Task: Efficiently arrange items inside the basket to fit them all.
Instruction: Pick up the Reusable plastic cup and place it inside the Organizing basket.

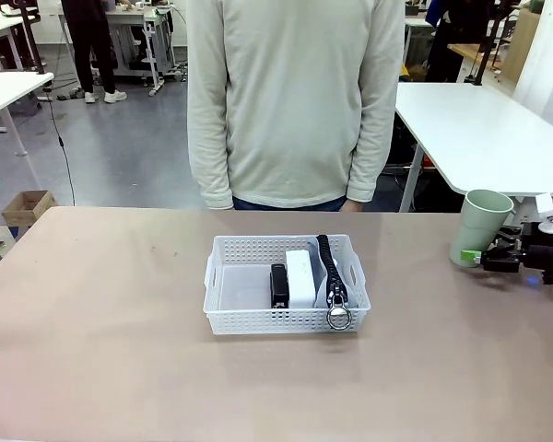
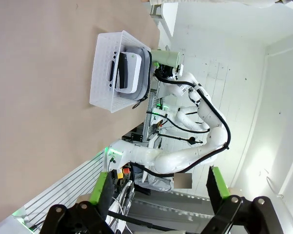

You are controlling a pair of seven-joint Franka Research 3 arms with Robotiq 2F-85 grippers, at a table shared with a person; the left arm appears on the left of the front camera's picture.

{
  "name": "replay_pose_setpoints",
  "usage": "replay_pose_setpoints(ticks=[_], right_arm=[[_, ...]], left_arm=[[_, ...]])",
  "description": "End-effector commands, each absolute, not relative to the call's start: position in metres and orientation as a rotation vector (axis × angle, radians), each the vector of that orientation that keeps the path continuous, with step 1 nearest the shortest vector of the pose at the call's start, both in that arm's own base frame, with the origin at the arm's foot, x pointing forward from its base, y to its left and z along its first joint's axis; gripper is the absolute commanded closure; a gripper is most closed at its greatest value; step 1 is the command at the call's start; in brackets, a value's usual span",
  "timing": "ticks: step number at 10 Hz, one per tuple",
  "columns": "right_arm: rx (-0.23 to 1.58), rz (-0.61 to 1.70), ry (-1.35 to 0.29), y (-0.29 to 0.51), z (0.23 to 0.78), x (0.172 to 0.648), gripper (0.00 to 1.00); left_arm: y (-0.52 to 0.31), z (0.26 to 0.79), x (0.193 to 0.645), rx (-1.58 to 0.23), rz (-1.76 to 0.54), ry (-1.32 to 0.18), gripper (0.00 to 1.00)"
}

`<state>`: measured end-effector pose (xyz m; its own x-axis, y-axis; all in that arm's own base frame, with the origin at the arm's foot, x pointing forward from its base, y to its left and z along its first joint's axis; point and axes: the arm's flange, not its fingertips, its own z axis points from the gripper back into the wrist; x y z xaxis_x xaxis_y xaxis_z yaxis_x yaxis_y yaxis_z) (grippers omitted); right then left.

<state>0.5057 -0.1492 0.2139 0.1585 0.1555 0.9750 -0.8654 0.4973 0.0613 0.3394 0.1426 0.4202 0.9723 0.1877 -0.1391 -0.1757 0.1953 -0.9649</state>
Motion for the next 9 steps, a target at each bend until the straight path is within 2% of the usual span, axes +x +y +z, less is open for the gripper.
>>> replay_pose_setpoints(ticks=[1,3,9], right_arm=[[0.786,0.822,-1.244,-0.154,0.222,0.508,0.00],[0.862,0.824,-1.260,-0.155,0.234,0.509,0.00],[0.872,0.759,-1.288,-0.157,0.244,0.516,0.00]], left_arm=[[0.143,0.421,0.337,-1.344,0.250,-0.010,0.00],[0.143,0.421,0.337,-1.344,0.250,-0.010,0.00],[0.143,0.421,0.337,-1.344,0.250,-0.010,0.00]])
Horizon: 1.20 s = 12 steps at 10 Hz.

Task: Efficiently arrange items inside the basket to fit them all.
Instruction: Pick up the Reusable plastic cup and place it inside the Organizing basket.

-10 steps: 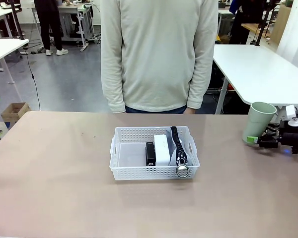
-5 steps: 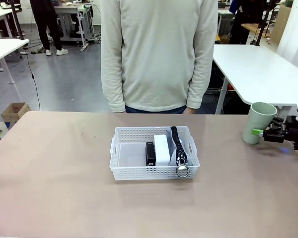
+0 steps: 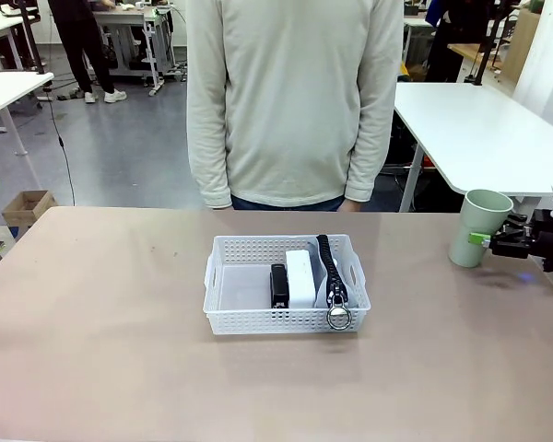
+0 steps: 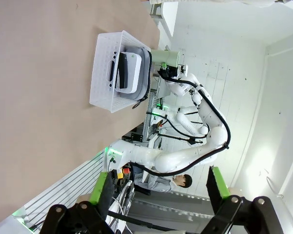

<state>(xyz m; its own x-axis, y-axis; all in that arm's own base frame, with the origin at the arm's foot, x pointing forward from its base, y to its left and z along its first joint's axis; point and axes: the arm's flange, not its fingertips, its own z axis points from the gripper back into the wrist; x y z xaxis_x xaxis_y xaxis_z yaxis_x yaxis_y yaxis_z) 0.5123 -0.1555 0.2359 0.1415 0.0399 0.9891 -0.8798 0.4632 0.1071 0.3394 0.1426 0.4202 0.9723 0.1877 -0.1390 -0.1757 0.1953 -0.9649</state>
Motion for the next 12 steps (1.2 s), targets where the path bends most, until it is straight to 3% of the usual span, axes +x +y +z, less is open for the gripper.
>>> replay_pose_setpoints(ticks=[1,4,5,6,7,8,10,11,12], right_arm=[[0.863,0.775,-1.288,-0.157,0.249,0.515,0.00],[0.878,0.788,-1.263,-0.149,0.253,0.518,0.00],[0.864,0.795,-1.261,-0.147,0.252,0.519,0.38],[0.864,0.799,-1.247,-0.145,0.251,0.520,0.56],[0.887,0.791,-1.253,-0.145,0.251,0.520,0.94],[0.885,0.786,-1.250,-0.145,0.251,0.519,1.00],[0.880,0.778,-1.254,-0.146,0.251,0.516,1.00],[0.883,0.778,-1.265,-0.148,0.253,0.512,0.68],[0.880,0.776,-1.268,-0.150,0.260,0.506,0.68]], left_arm=[[0.143,0.421,0.337,-1.344,0.250,-0.010,0.00],[0.143,0.421,0.337,-1.344,0.250,-0.010,0.00],[0.143,0.421,0.337,-1.344,0.250,-0.010,0.00],[0.143,0.421,0.337,-1.344,0.250,-0.010,0.00],[0.143,0.421,0.337,-1.344,0.250,-0.010,0.00],[0.143,0.421,0.337,-1.344,0.250,-0.010,0.00],[0.143,0.421,0.337,-1.344,0.250,-0.010,0.00],[0.143,0.421,0.337,-1.344,0.250,-0.010,0.00],[0.143,0.421,0.337,-1.344,0.250,-0.010,0.00]])
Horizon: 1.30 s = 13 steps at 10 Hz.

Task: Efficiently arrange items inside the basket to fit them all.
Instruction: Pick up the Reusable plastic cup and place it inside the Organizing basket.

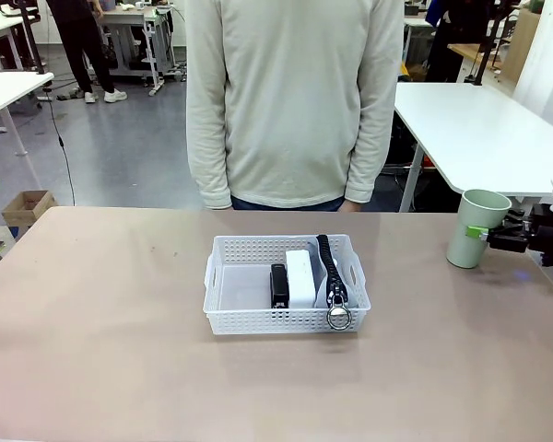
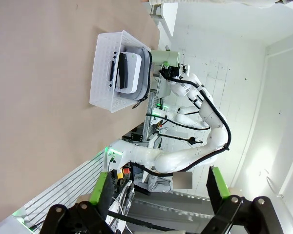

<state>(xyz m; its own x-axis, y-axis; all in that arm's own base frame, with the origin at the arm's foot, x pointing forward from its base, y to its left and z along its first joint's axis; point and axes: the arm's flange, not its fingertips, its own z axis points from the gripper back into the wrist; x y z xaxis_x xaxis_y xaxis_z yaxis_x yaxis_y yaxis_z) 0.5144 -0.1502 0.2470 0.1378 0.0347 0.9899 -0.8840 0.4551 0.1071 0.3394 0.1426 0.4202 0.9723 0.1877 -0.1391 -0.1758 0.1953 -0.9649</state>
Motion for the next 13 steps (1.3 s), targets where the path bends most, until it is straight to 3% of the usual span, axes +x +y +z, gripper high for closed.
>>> replay_pose_setpoints(ticks=[1,2,3,5,6,7,8,9,12,13], right_arm=[[0.885,0.793,-1.247,-0.153,0.278,0.494,1.00],[0.929,0.836,-1.205,-0.155,0.304,0.478,0.68],[0.917,0.858,-1.116,-0.156,0.335,0.462,1.00],[0.925,0.919,-0.874,-0.148,0.387,0.432,1.00],[0.926,0.950,-0.789,-0.142,0.395,0.423,0.68],[0.930,0.961,-0.744,-0.139,0.393,0.417,0.68],[0.899,0.905,-0.767,-0.141,0.381,0.420,1.00],[0.923,0.940,-0.821,-0.148,0.397,0.422,0.31],[0.923,0.940,-0.821,-0.148,0.397,0.422,0.31],[0.920,0.932,-0.786,-0.146,0.393,0.419,0.12]], left_arm=[[0.143,0.421,0.337,-1.344,0.250,-0.010,0.00],[0.143,0.421,0.337,-1.344,0.250,-0.010,0.00],[0.143,0.421,0.337,-1.344,0.250,-0.010,0.00],[0.143,0.421,0.337,-1.344,0.250,-0.010,0.00],[0.143,0.421,0.337,-1.344,0.250,-0.010,0.00],[0.143,0.421,0.337,-1.344,0.250,-0.010,0.00],[0.143,0.421,0.337,-1.344,0.250,-0.010,0.00],[0.143,0.421,0.337,-1.344,0.250,-0.010,0.00],[0.143,0.421,0.337,-1.344,0.250,-0.010,0.00],[0.143,0.421,0.337,-1.344,0.250,-0.010,0.00]])
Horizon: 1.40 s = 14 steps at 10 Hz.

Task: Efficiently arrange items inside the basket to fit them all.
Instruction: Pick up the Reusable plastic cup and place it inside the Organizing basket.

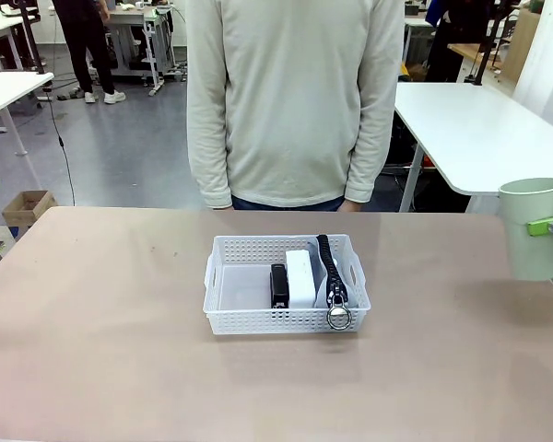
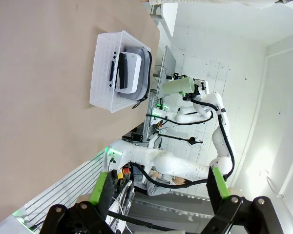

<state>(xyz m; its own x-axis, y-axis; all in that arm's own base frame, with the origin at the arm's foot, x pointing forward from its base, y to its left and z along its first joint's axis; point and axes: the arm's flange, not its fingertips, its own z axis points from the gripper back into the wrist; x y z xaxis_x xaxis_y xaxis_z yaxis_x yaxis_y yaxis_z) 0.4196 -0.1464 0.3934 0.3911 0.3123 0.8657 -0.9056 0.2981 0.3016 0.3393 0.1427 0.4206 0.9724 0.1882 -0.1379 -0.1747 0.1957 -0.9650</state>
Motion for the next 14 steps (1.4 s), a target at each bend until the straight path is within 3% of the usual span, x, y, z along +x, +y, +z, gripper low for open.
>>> replay_pose_setpoints(ticks=[1,3,5,8,9,11,12,14], right_arm=[[0.934,1.000,-0.774,-0.110,0.408,0.420,0.12],[1.094,1.051,-0.712,-0.020,0.463,0.402,0.12],[1.171,0.874,-0.623,0.072,0.500,0.386,0.12],[1.313,0.817,-0.345,0.212,0.523,0.364,0.12],[1.337,0.783,-0.319,0.243,0.524,0.365,0.12],[1.375,0.717,-0.219,0.274,0.505,0.374,0.12],[1.240,0.809,-0.325,0.249,0.493,0.381,0.12],[1.335,0.775,-0.252,0.275,0.510,0.353,0.12]], left_arm=[[0.143,0.421,0.337,-1.344,0.250,-0.010,0.00],[0.143,0.421,0.337,-1.344,0.250,-0.010,0.00],[0.143,0.421,0.337,-1.344,0.250,-0.010,0.00],[0.143,0.421,0.337,-1.344,0.250,-0.010,0.00],[0.143,0.421,0.337,-1.344,0.250,-0.010,0.00],[0.143,0.421,0.337,-1.344,0.250,-0.010,0.00],[0.143,0.421,0.337,-1.344,0.250,-0.010,0.00],[0.143,0.421,0.337,-1.344,0.250,-0.010,0.00]])
